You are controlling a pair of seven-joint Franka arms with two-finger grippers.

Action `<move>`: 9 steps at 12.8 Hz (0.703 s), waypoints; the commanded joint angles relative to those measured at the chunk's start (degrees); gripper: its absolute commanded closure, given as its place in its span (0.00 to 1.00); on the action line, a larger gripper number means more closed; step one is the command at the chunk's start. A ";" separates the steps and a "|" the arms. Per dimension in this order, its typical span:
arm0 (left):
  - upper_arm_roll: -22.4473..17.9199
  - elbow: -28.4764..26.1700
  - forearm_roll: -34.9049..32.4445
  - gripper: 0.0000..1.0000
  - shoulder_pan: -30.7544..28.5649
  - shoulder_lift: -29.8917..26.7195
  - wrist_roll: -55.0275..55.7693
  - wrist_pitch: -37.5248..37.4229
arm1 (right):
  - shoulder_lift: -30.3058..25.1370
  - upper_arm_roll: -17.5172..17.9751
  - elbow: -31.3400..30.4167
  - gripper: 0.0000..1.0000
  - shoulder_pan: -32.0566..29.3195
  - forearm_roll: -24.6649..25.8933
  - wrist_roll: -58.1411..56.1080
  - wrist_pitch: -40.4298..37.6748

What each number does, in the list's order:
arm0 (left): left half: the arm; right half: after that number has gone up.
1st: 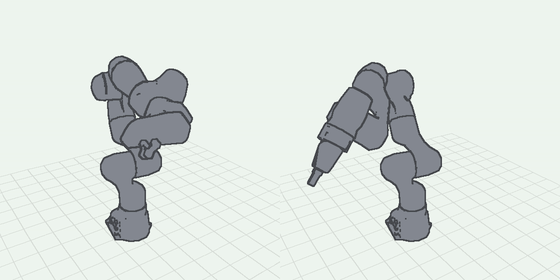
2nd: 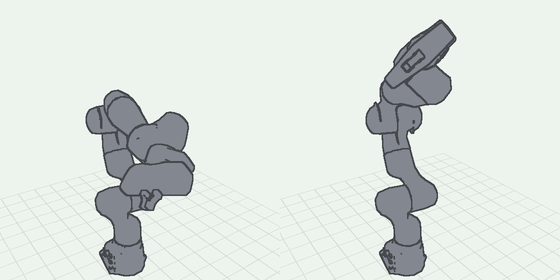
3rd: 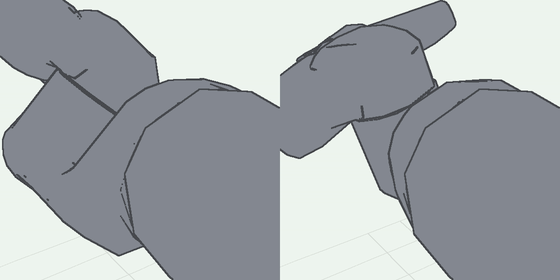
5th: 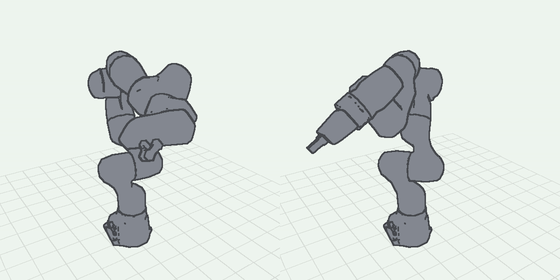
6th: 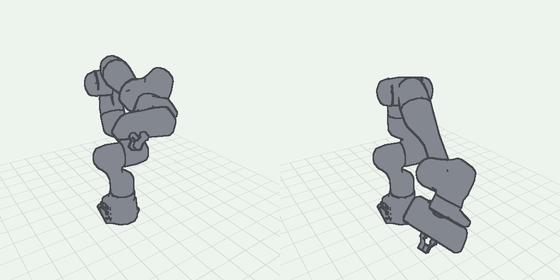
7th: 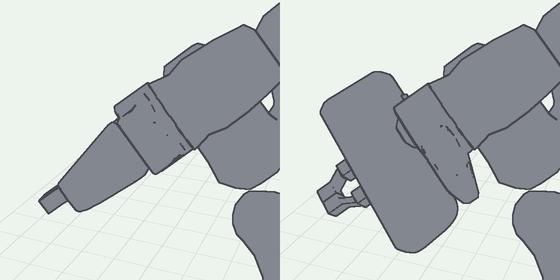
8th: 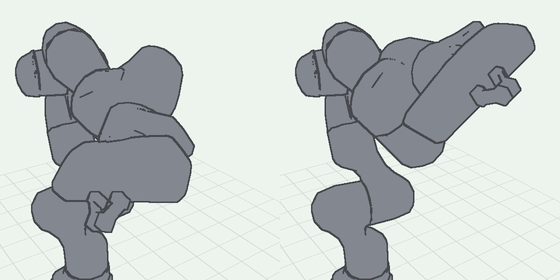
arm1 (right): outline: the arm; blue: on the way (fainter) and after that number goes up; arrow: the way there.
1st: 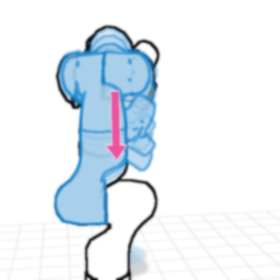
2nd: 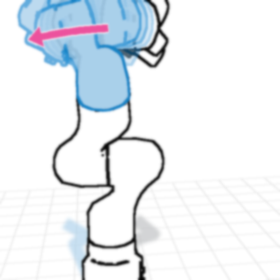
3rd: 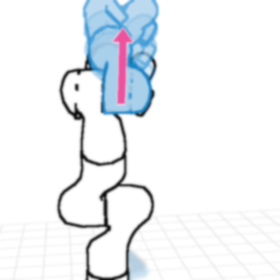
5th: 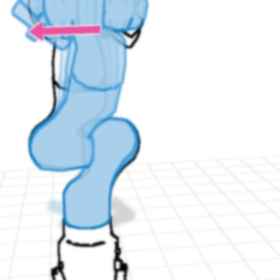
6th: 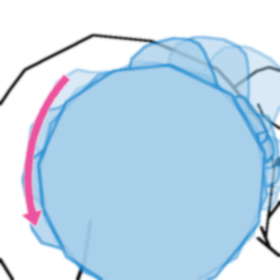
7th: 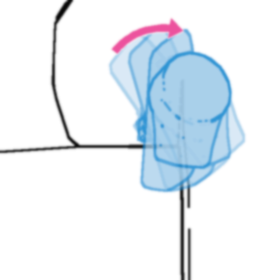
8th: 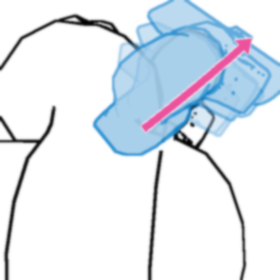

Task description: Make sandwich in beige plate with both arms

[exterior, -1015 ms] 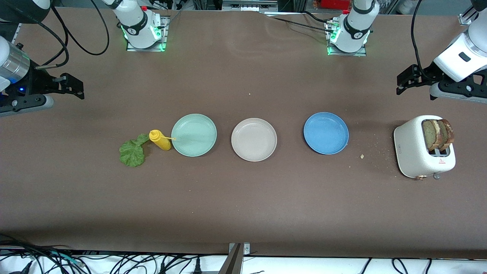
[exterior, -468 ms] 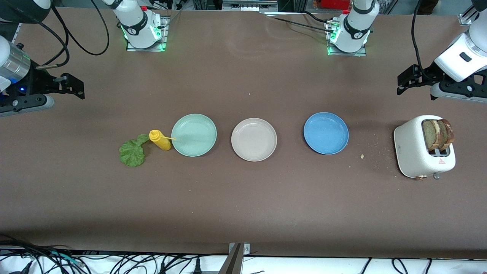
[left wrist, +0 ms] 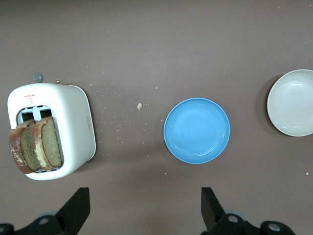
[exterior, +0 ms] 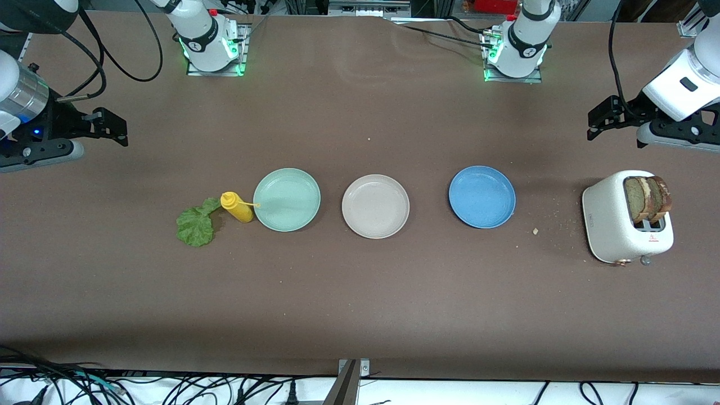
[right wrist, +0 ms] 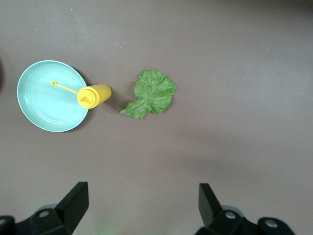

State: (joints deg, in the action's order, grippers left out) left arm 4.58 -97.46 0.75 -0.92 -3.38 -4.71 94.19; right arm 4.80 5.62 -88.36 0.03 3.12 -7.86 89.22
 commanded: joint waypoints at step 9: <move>-0.10 1.57 0.75 0.00 -3.38 3.80 -1.09 -1.47 | -0.41 1.77 0.56 0.00 -0.20 -0.04 0.56 -1.16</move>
State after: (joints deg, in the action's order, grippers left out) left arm 4.38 -97.48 0.75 -2.89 -2.44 -4.71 93.83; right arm 4.80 7.18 -88.36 0.03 3.11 -7.85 89.07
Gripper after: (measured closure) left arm 0.000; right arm 0.000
